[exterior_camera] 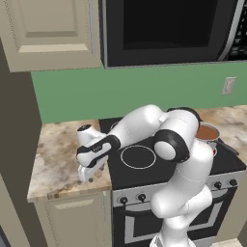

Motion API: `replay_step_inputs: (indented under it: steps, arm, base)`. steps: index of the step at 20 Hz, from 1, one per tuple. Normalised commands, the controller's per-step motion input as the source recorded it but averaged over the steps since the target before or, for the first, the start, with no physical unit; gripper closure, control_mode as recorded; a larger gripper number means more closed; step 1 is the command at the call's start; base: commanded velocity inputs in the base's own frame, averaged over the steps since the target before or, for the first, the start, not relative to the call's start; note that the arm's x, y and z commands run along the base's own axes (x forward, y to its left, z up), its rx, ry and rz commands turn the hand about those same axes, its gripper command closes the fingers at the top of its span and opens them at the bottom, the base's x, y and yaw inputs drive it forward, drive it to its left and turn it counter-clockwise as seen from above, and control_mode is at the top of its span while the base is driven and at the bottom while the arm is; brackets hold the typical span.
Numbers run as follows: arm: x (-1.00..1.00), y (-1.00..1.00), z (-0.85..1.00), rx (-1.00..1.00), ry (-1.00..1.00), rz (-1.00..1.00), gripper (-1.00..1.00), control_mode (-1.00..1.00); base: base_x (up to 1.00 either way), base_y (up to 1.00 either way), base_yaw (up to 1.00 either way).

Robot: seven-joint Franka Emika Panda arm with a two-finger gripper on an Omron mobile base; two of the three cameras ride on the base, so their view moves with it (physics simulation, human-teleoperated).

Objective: Pick up the sugar cube(s) and place them in the saucepan with hot chocolate.

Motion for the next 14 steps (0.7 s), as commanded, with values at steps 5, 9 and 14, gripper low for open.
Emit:
replay_step_inputs:
  steps: [5, 9, 14]
  arm:
    - [-0.08, -0.03, -0.13, 0.00, 0.00, 0.00, -1.00, -1.00]
    - [-0.18, -0.05, -0.10, 0.00, 0.00, 0.00, 1.00, -1.00]
    - [-0.32, -0.12, -0.02, 0.00, -0.01, -0.01, 1.00, -1.00]
  base:
    - [0.00, 0.00, 0.00]
    - [0.00, 0.00, 0.00]
    - [0.00, 0.00, 0.00]
